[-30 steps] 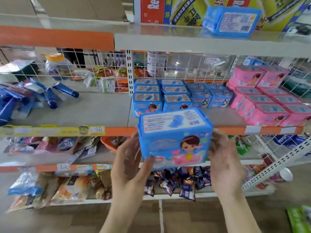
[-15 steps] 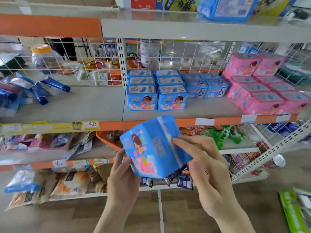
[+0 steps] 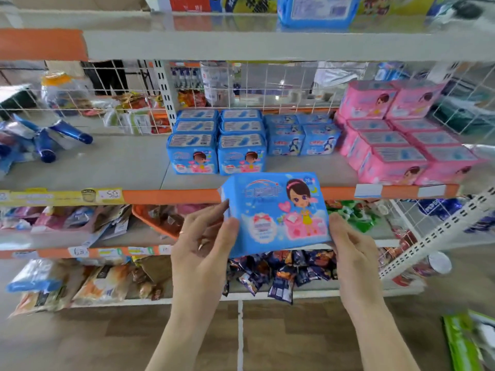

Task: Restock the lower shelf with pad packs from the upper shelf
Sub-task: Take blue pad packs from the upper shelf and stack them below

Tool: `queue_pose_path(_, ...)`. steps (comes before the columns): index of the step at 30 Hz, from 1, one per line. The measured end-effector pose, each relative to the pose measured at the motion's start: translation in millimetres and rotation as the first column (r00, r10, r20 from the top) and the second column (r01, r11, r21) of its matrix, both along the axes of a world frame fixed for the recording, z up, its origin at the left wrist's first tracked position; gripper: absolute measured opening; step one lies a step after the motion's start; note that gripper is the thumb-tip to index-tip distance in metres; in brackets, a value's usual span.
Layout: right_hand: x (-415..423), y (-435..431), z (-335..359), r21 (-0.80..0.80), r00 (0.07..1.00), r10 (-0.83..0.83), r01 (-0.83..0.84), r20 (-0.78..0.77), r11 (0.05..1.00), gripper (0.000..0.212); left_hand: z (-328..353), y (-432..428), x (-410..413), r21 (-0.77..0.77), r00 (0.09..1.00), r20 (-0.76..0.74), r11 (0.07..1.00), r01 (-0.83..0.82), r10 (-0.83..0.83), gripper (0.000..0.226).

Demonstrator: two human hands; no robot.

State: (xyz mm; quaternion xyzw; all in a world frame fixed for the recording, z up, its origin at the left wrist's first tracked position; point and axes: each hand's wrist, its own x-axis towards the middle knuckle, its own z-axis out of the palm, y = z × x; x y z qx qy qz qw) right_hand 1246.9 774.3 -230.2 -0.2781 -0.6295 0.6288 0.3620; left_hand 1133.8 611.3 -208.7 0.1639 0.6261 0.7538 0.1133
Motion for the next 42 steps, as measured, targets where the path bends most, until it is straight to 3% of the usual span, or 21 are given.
queue_pose_path(4,10.4,38.5,-1.2,-0.074,0.98,-0.123,0.136,0.158,0.988,0.06,9.8,38.9,26.7,-0.119,0.983,-0.182,0.993,-0.026,0.004,0.027)
queue_pose_path(10,27.9,77.9,4.9,-0.009,0.939,0.028,-0.027,0.343,1.0,0.058,-3.8,66.3,31.4,-0.227,0.994,-0.105,0.973,-0.042,0.019,0.02)
queue_pose_path(12,31.4,83.6,6.8,0.047,0.951,0.083,-0.102,0.297,0.994,0.043,-4.1,68.1,37.1,-0.188,0.998,-0.056,0.981,-0.046,0.036,0.03)
queue_pose_path(14,31.0,85.3,7.5,0.065,0.963,0.16,-0.177,0.216,0.982,0.012,-5.3,68.2,43.8,-0.157,0.998,-0.039,0.986,-0.063,0.057,0.035)
queue_pose_path(19,15.4,77.5,-7.2,0.175,0.951,0.283,-0.302,0.127,0.937,0.053,-27.3,64.0,50.6,-0.134,0.983,-0.079,0.975,-0.175,0.166,0.049)
queue_pose_path(23,-6.4,63.5,-17.0,0.223,0.953,0.301,-0.302,0.041,0.927,0.059,-38.4,58.6,35.9,-0.067,0.955,-0.129,0.959,-0.275,0.266,0.065)
queue_pose_path(28,-48.7,48.4,-31.1,0.439,0.967,0.225,-0.254,0.118,0.862,0.061,-51.8,50.4,-6.0,-0.055,0.967,-0.097,0.969,-0.242,0.236,0.069)
queue_pose_path(32,-93.2,33.6,-33.2,0.61,0.966,0.1,-0.228,0.237,0.759,0.056,-57.5,37.5,-57.9,-0.164,0.962,-0.174,0.957,-0.239,0.21,0.065)
queue_pose_path(38,-171.0,8.5,-31.4,0.71,0.89,-0.049,-0.328,0.453,0.624,0.054,-61.5,18.0,-159.0,-0.418,0.94,-0.327,0.876,-0.24,0.102,0.058)
queue_pose_path(42,-220.5,-3.5,-29.5,0.672,0.848,-0.057,-0.374,0.527,0.64,0.05,-67.4,4.0,-219.9,-0.569,0.925,-0.379,0.794,-0.215,-0.021,0.065)
